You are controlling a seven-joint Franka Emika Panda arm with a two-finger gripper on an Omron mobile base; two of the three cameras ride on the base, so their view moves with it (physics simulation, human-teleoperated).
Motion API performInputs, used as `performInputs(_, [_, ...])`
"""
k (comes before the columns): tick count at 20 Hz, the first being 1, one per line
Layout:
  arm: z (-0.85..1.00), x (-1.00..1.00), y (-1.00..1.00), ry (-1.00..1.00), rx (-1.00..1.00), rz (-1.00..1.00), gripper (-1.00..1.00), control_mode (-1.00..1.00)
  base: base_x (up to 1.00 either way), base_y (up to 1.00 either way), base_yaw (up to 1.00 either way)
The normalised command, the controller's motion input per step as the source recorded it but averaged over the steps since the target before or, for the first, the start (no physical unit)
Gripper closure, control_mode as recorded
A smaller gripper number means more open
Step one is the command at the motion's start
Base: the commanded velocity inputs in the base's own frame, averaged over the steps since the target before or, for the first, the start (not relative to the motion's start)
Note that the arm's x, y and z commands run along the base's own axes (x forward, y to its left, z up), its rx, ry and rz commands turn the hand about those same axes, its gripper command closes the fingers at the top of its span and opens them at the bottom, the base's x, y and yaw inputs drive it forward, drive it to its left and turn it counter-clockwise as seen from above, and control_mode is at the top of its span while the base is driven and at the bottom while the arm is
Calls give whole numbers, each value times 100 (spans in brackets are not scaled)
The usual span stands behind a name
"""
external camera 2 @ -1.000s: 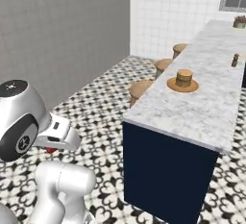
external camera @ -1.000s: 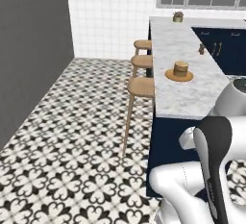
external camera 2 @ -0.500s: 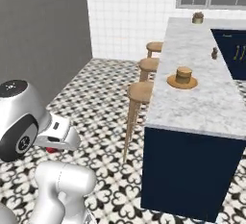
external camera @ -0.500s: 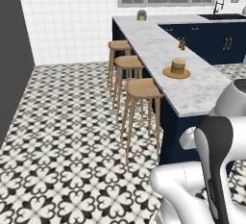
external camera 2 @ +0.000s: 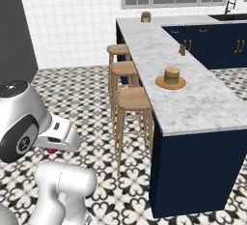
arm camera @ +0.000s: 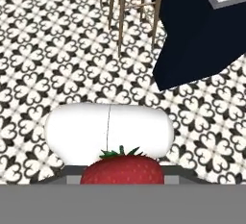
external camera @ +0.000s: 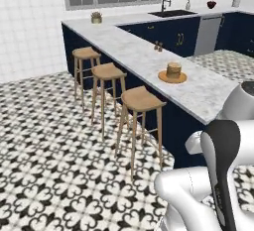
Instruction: Take the strawberry from the fridge and place it on top of the pancake, located on the dining counter.
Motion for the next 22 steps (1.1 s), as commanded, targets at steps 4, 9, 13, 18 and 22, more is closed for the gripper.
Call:
performInputs(4, [0, 0, 0, 0, 0, 0, 100, 100, 75, 92, -61])
performInputs(9, [0, 0, 0, 0, 0, 0, 100, 100, 79, 73, -68])
performInputs(13, [0, 0, 0, 0, 0, 0, 100, 100, 67, 66, -70])
performInputs(18, [0, 0, 0, 0, 0, 0, 100, 100, 64, 74, -67])
performInputs(22, [0, 0, 0, 0, 0, 0, 100, 100, 60, 90, -61])
